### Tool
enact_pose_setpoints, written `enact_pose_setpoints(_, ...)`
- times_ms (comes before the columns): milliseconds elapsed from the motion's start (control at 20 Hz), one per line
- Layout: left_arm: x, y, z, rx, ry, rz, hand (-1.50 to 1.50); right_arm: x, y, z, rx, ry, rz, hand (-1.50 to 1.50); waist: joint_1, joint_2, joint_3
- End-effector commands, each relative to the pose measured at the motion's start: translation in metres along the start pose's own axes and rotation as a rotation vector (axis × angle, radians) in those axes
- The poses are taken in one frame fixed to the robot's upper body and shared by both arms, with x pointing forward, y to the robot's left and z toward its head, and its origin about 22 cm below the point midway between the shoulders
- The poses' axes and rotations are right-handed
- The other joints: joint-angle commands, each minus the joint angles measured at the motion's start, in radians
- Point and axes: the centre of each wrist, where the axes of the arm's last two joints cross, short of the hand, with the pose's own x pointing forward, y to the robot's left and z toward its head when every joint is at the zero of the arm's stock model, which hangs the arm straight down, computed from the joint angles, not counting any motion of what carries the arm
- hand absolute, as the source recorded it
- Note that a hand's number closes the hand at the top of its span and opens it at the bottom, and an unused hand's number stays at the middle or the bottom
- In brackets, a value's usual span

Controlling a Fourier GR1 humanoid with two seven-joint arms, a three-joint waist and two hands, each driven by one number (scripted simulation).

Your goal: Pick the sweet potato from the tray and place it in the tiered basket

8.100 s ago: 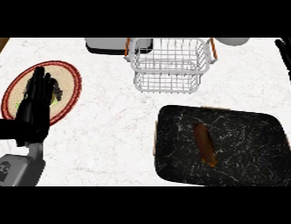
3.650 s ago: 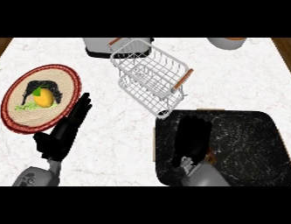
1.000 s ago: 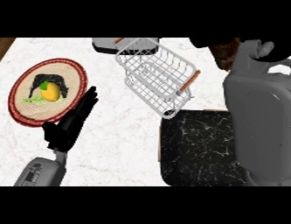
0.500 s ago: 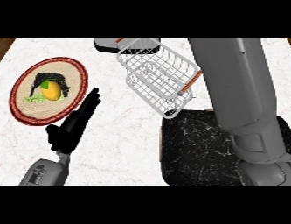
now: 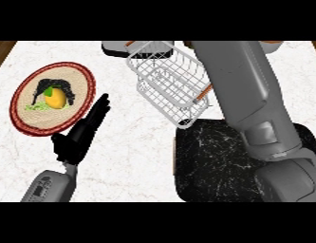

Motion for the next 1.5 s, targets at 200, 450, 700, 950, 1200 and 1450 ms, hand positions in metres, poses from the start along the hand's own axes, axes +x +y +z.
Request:
enact_pose_setpoints(200, 0.002, -0.006, -0.012, -0.014, 0.009, 0.003, 0.0, -0.01, 0.011, -0.016, 0.134, 0.293, -0.303, -1.5, 0.005, 0.0, 0.0)
enact_pose_setpoints(450, 0.003, 0.015, -0.004, 0.004, 0.003, -0.002, 0.0, 0.007, 0.009, -0.008, 0.121, 0.267, -0.423, -1.5, -0.003, -0.005, 0.0)
enact_pose_setpoints(700, -0.007, 0.015, 0.012, 0.02, 0.023, -0.004, 0.0, 0.011, 0.014, 0.0, -0.115, 0.194, -0.432, -1.5, -0.027, -0.014, -0.001)
enact_pose_setpoints(950, -0.01, 0.018, 0.015, 0.066, 0.034, -0.001, 0.0, 0.0, -0.022, -0.027, -0.412, 0.188, -0.395, -1.5, -0.071, -0.027, -0.001)
enact_pose_setpoints(1200, -0.017, 0.041, 0.037, 0.095, 0.065, 0.018, 0.0, -0.019, -0.046, -0.042, -0.577, 0.129, -0.447, -1.5, -0.106, -0.048, 0.001)
enact_pose_setpoints(1450, -0.022, 0.033, 0.039, 0.137, 0.093, 0.03, 0.0, -0.019, -0.092, -0.037, -0.6, 0.091, -0.553, -1.5, -0.149, -0.063, 0.002)
